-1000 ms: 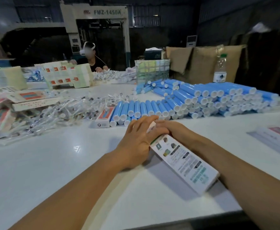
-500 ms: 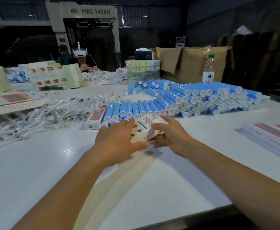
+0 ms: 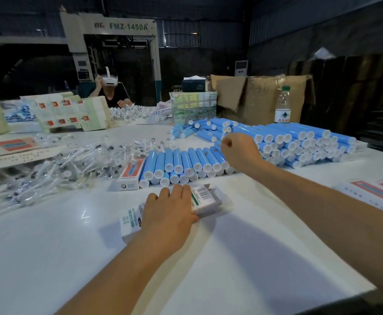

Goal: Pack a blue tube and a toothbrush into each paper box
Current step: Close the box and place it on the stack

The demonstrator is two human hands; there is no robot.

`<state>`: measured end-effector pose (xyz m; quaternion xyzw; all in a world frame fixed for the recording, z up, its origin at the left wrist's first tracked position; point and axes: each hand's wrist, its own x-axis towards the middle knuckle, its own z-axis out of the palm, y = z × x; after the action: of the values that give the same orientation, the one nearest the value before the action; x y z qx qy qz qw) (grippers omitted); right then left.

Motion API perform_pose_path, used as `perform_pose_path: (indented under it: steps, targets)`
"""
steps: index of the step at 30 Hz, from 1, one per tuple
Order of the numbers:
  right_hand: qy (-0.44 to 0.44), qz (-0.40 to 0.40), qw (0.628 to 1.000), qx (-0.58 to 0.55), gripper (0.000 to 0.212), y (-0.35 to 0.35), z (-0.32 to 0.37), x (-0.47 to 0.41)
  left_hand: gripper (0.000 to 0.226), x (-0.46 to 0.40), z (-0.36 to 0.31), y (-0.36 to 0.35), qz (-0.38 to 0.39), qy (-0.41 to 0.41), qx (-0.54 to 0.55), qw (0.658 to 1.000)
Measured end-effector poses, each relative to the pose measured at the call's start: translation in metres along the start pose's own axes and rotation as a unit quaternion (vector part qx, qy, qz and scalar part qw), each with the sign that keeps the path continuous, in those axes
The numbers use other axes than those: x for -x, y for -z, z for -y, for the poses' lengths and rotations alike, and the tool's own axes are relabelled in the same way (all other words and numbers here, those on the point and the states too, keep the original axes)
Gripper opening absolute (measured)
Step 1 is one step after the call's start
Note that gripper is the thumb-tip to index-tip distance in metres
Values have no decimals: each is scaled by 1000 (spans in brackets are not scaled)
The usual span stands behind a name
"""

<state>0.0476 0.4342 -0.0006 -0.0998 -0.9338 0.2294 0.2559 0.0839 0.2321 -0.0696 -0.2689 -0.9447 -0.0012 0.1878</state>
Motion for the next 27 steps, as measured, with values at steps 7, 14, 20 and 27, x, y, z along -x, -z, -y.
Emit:
perform_pose_path:
  steps: [7,14,20,27]
  targets:
    - [22,92,962,255,11,-30,1,-58,56,-2,-2,-4,-37,-22,17,999]
    - [8,125,944,307,7,-43,5,-75,48,-5,-6,-4,-50,-31,19,998]
    - [-32,129,965,228,14,-35,10,-75,57,-6,-5,-6,-66,-29,51,996]
    - [-136,-17,934,-330,100,14,-3,-13,68,-7,0,-6,-56,-2,63,996]
